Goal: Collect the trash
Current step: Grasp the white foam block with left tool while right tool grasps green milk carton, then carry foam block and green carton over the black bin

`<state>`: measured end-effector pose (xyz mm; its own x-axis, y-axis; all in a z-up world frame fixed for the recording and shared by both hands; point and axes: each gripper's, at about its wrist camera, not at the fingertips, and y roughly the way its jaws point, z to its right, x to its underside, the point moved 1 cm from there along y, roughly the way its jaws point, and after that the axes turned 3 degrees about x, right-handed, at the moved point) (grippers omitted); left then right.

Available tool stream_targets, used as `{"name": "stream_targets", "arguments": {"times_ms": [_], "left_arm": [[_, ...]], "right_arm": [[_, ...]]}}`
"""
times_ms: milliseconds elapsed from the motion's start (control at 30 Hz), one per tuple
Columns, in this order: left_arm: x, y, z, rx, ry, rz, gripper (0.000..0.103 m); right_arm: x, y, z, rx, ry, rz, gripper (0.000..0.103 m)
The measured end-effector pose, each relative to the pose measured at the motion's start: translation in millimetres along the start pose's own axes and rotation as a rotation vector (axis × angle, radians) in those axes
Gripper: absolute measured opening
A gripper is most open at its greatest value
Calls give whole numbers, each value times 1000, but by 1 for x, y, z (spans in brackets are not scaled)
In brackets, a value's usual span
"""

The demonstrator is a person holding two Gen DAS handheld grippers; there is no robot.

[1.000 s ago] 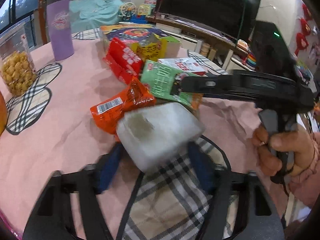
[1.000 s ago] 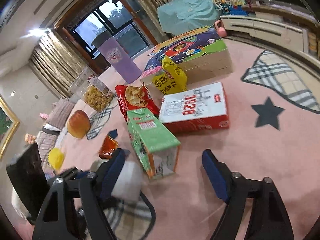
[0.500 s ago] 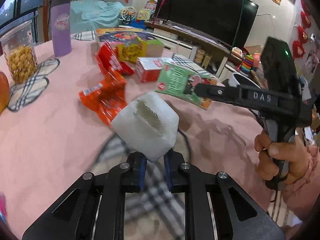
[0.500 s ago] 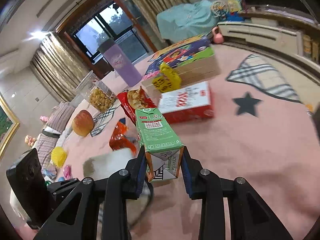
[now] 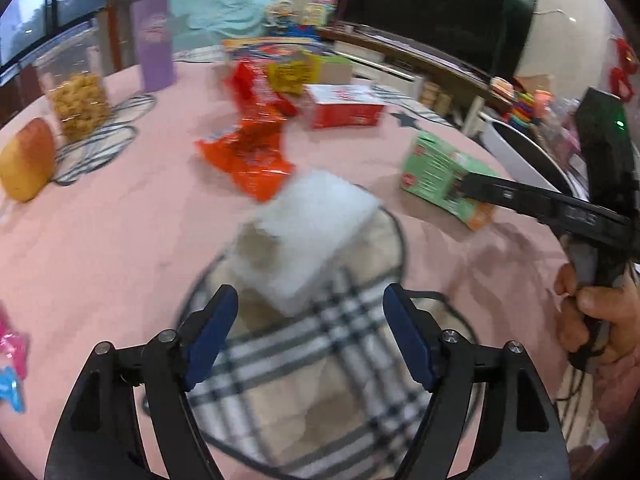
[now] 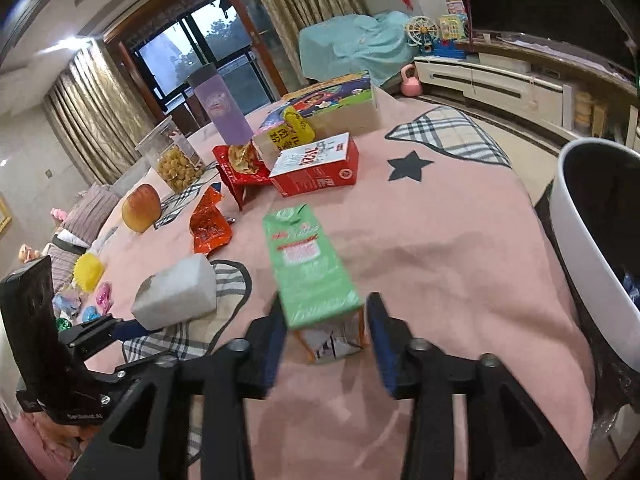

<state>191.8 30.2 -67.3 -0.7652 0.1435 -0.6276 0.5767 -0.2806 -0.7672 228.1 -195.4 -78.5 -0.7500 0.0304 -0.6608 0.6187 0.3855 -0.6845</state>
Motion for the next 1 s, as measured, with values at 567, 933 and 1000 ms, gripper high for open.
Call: {"name": "stream_targets", "arguments": {"times_ms": [567, 933, 1000], "left_arm": [[-17, 16, 10, -34, 70, 23, 58], [-20, 0, 52, 55, 30, 64, 57], [-23, 0, 69, 75, 52, 69, 57]], "right_arm": [[-1, 14, -10, 53, -34, -29, 35], [8, -36, 19, 59, 62, 46, 34], [11, -45, 27, 66, 84, 54, 34]]}}
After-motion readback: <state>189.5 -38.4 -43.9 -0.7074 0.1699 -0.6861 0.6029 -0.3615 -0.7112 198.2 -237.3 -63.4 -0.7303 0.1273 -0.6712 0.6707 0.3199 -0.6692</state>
